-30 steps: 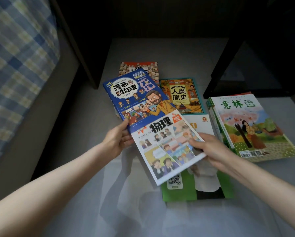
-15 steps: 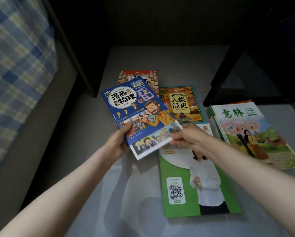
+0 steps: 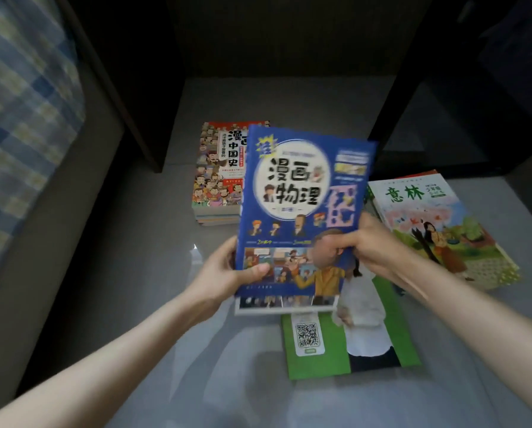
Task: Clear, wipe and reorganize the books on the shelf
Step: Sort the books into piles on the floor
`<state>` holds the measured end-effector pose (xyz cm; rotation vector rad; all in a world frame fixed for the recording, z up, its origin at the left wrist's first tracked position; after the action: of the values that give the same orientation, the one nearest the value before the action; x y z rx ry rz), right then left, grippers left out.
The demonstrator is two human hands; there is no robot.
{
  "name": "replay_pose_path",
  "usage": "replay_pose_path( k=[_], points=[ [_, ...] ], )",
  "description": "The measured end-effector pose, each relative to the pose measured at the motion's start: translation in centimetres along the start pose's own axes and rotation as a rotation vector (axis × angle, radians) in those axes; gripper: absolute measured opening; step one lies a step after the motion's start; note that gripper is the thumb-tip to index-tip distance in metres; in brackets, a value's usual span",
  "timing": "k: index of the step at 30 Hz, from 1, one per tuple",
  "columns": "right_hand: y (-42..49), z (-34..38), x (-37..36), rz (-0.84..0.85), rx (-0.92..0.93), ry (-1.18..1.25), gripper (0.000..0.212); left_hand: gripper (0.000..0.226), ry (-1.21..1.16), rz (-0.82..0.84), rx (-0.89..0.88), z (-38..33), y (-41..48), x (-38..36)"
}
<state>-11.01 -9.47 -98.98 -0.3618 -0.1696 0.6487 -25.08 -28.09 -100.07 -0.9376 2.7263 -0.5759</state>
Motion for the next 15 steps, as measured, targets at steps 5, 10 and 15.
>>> replay_pose_path(
  k=[5, 10, 15],
  points=[
    [-3.4, 2.5, 4.4, -0.144, 0.371, -0.160, 0.035, 0.046, 0.126, 0.008, -0.209, -1.1, 2.3, -4.0],
    [-4.2, -0.8, 6.0, -0.145, 0.308, -0.288, 0.031, 0.065, 0.116, -0.003, -0.309, -3.2, 2.5, -6.6],
    [-2.8, -1.5, 6.5, -0.118, 0.276, -0.219, 0.041, 0.072, 0.088, 0.008, -0.332, -4.0, 3.1, -6.9]
  ],
)
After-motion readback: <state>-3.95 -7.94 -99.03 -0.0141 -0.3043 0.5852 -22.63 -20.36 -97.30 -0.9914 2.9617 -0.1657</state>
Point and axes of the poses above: each hand's wrist, its own y-axis towards the middle knuckle, its own x-axis out of the back of the hand, z = x × y, the point moved 4 cm from there along y, towards the middle knuckle, and after that the axes turned 7 degrees about -z, right-handed, at the moved point
